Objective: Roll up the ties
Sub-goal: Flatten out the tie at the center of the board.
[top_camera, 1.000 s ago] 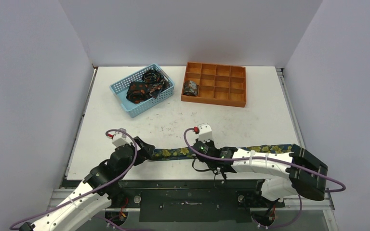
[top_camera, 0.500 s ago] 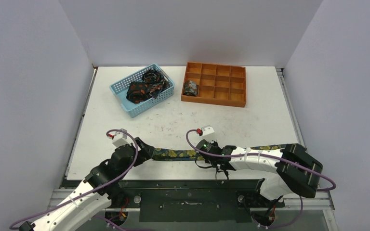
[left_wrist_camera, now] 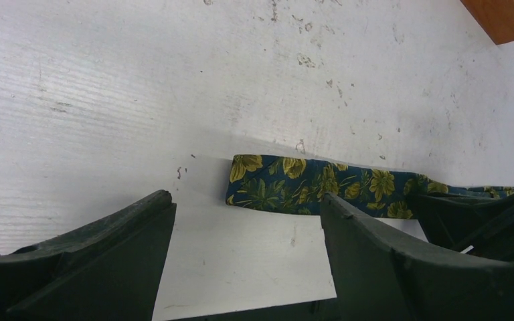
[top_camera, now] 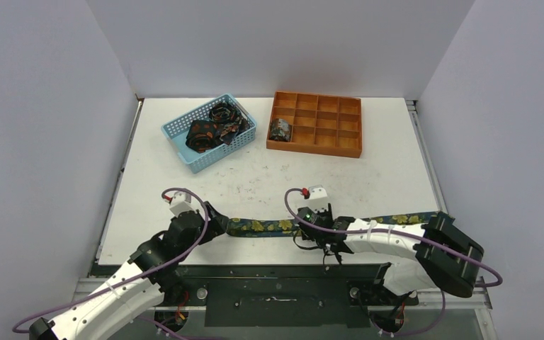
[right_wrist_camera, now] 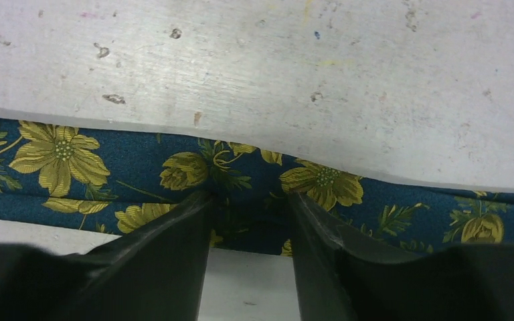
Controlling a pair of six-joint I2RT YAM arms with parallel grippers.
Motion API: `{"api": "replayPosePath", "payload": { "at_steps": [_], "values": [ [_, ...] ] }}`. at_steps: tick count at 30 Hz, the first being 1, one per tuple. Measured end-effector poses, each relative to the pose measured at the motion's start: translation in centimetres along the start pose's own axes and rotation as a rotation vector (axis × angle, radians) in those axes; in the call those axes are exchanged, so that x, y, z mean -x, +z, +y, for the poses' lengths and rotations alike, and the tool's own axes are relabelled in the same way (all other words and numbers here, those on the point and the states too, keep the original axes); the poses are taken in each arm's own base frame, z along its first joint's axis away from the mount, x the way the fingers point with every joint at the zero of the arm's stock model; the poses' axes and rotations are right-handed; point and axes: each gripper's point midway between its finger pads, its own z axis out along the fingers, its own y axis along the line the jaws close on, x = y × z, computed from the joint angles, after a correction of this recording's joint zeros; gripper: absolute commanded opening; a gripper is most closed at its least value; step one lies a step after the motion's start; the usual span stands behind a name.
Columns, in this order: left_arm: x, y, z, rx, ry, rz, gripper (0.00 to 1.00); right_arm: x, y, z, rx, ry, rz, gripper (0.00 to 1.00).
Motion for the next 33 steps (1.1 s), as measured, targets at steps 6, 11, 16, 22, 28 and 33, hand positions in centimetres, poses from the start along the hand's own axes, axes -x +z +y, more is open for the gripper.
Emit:
{"api": "replayPosePath", "payload": {
  "at_steps": [6, 11, 16, 22, 28, 33],
  "values": [
    [0.1, 0.0, -0.2, -0.009, -0.004, -0.004, 0.78, 0.3, -1.4, -0.7, 0.011, 0.039, -0.019, 0.70],
    [-0.1, 0.3, -0.8, -0.026, -0.006, 0.011, 0.78, 2.5, -2.7, 0.1, 0.065, 0.068, -0.084, 0.69],
    [-1.1, 1.1, -0.7, -0.007, 0.017, 0.057, 0.78, 3.9, -1.6, 1.4, 0.045, 0.023, -0.072, 0.65],
    [-1.6, 1.2, -0.8, -0.009, 0.019, 0.084, 0.78, 1.8, 0.4, 0.8, 0.000, -0.034, 0.013, 0.42],
    [-1.2, 0.9, -1.4, -0.041, 0.001, 0.066, 0.78, 1.5, 1.1, 1.4, 0.019, -0.031, 0.015, 0.10],
    [-1.1, 0.9, -1.5, -0.044, -0.003, 0.063, 0.78, 1.6, 1.1, 1.6, 0.028, -0.023, 0.010, 0.05]
  ]
}}
